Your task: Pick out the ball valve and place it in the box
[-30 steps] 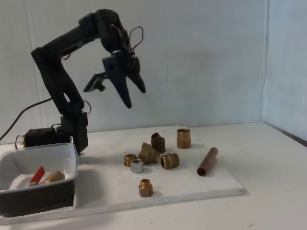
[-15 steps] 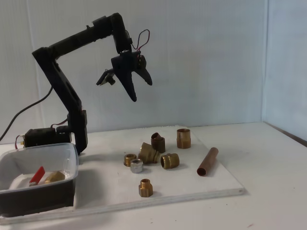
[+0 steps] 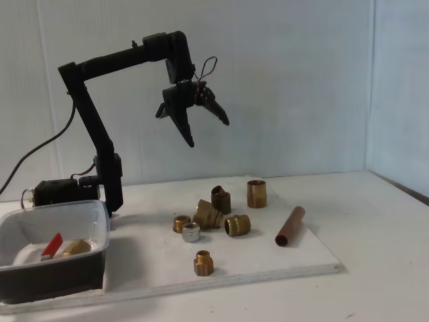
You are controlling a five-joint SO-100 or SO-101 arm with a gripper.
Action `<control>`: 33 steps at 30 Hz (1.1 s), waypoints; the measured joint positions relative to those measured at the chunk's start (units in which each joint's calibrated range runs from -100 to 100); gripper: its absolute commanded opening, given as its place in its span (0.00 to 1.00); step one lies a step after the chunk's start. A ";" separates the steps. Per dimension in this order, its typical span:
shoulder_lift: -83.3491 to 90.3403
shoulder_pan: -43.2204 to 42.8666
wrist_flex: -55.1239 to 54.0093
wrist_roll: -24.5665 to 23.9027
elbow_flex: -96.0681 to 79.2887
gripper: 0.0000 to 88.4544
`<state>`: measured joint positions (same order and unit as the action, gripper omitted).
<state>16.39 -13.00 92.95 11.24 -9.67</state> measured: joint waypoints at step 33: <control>49.39 7.71 -31.30 -4.65 -54.47 0.48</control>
<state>65.78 -5.30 61.65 6.59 -64.14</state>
